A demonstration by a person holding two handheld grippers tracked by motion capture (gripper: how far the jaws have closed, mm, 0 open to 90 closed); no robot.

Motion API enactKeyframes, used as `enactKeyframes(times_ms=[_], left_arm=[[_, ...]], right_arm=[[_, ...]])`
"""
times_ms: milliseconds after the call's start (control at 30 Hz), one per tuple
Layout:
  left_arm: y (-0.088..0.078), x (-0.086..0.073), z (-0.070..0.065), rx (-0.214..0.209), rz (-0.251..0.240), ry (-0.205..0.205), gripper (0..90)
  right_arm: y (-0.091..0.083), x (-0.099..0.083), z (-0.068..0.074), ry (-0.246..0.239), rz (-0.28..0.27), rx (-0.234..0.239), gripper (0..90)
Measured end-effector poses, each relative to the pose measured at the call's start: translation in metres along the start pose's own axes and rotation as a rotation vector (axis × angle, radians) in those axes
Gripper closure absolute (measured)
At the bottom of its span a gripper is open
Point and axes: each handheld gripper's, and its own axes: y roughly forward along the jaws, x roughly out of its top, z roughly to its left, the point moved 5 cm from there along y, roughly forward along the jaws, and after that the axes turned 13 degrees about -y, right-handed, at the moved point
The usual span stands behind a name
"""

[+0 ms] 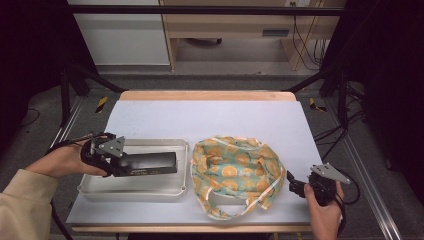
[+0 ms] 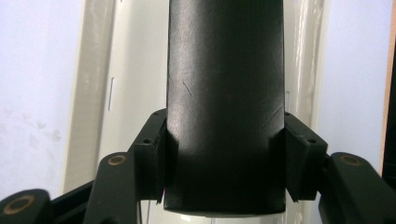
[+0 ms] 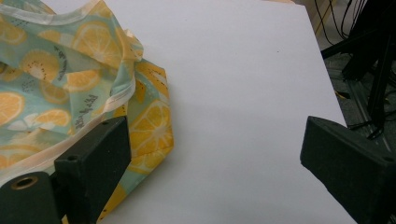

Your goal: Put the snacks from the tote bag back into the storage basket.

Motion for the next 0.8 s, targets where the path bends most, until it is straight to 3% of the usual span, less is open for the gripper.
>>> enactKeyframes(times_ms=[367,633,800], left_arm=[[0.01,0.001,-0.001,-0.017,0.002,0.008,43.4],[0.02,0.003,-0.006,-0.039,0.009,0.039,43.4],[0.025,0.0,-0.008,-0.048,0.002,0.027,43.4]], right_arm=[[0.001,-0.001,0.002,-0.011,0.011,-0.005,9.2],[0.002,-0.001,0.002,-0.015,0.015,-0.003,9.2],[0.001,-0.002,0.002,-0.019,0.019,-0.004,9.1]])
